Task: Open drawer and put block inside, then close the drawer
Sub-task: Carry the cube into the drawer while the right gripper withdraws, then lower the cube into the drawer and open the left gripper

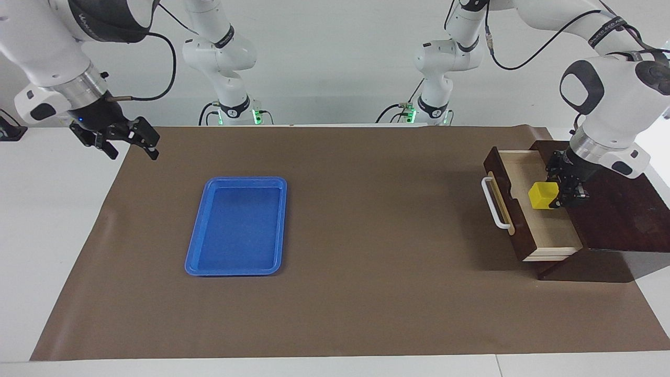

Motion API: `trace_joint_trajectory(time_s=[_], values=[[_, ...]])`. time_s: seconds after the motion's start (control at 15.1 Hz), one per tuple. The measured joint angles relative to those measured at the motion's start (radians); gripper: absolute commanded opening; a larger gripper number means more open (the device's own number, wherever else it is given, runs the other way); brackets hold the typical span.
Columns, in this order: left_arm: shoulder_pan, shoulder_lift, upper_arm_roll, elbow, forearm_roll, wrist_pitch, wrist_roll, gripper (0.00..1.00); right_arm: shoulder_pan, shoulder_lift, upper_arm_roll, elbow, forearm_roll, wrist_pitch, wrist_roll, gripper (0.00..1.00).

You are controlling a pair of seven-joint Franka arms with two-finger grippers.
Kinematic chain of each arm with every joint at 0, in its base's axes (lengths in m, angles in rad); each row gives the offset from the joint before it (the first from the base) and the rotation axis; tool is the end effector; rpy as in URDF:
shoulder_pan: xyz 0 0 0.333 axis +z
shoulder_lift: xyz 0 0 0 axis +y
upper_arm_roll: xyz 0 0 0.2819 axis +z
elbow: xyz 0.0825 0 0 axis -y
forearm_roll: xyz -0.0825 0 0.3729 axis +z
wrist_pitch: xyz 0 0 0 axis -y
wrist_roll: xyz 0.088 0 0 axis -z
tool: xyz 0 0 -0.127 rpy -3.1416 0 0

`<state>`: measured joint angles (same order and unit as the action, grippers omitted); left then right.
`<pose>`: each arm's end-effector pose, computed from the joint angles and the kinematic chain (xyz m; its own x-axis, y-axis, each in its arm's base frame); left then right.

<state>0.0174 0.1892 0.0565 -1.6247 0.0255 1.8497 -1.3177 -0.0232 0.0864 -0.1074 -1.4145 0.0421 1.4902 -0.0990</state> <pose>0.6066 0.0454 0.4611 0.1852 0.9818 0.0432 0.9821 -0.1864 0.0259 0.5556 -0.0647 0.5875 0.9996 -0.0280 -0.0069 -0.0282 -0.9990 -0.0336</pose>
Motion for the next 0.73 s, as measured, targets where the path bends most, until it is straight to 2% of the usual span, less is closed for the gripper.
trace_joint_trajectory(time_s=[0.26, 0.73], values=[[0.02, 0.0, 0.0, -0.047, 0.0, 0.018, 0.025, 0.0, 0.0, -0.079, -0.007, -0.044, -0.043, -0.052, -0.15, 1.0], [0.028, -0.005, -0.001, -0.125, 0.0, 0.041, 0.029, 0.0, 0.002, -0.176, -0.006, -0.25, -0.063, -0.014, -0.163, 1.0]])
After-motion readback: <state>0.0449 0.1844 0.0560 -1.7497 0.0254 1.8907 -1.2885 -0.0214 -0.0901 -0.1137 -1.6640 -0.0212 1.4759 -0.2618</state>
